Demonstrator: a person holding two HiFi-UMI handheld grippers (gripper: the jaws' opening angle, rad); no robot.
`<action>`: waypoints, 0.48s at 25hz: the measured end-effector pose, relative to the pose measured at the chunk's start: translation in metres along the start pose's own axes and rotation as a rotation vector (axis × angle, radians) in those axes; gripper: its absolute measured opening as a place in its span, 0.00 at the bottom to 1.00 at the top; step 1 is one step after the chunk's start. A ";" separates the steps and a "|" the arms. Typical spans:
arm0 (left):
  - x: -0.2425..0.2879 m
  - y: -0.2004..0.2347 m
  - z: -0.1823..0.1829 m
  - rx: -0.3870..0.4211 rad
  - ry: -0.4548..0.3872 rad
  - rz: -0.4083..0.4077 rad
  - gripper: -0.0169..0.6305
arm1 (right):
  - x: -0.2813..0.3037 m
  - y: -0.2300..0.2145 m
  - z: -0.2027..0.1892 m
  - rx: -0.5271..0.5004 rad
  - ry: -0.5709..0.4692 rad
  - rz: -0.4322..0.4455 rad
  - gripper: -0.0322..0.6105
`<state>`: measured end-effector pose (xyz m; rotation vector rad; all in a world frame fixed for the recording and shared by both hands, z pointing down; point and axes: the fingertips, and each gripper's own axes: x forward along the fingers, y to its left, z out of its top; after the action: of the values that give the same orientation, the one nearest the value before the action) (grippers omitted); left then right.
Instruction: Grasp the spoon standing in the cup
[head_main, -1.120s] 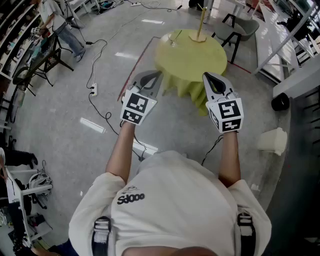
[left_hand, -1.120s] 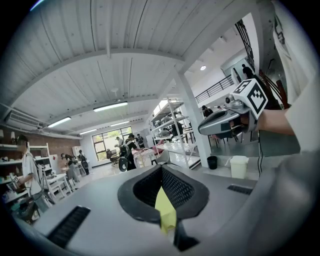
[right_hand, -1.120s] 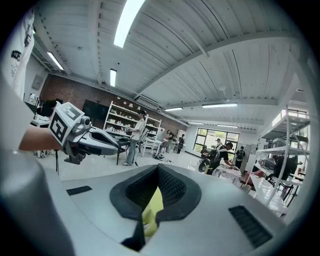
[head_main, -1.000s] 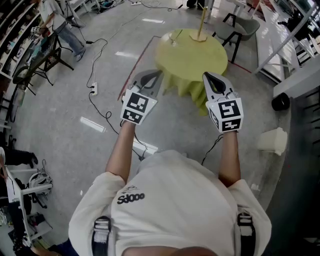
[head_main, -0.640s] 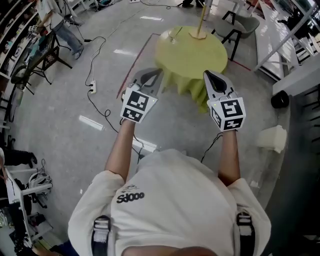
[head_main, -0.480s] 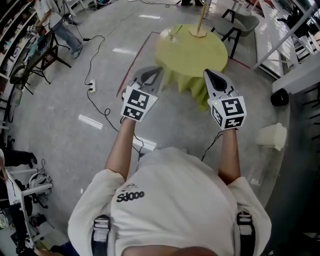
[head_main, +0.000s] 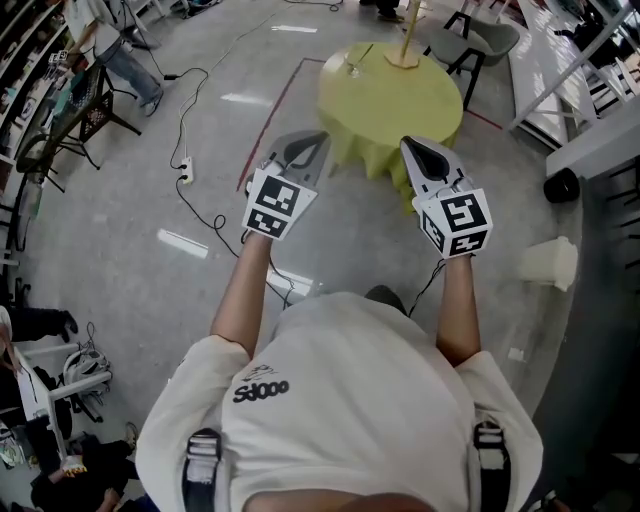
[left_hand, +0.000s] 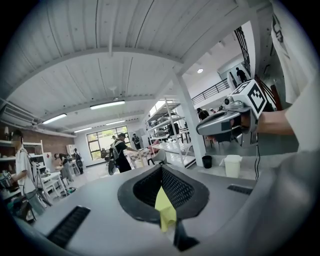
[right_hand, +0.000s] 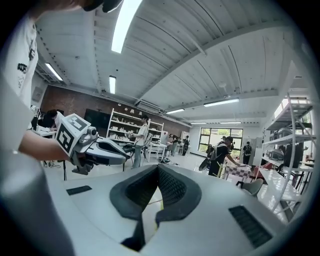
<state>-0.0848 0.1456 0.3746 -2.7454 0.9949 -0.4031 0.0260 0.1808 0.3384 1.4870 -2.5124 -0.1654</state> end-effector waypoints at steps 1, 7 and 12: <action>-0.002 0.003 -0.004 -0.001 0.004 -0.005 0.07 | 0.003 0.003 0.001 0.007 -0.003 -0.006 0.08; 0.001 0.021 -0.019 -0.007 0.020 -0.019 0.07 | 0.021 0.004 -0.007 0.033 0.011 -0.033 0.08; 0.022 0.045 -0.029 -0.026 0.036 -0.017 0.07 | 0.050 -0.011 -0.013 0.043 0.024 -0.023 0.08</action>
<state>-0.1052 0.0948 0.3941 -2.7814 0.9926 -0.4469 0.0154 0.1317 0.3552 1.5249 -2.4960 -0.0966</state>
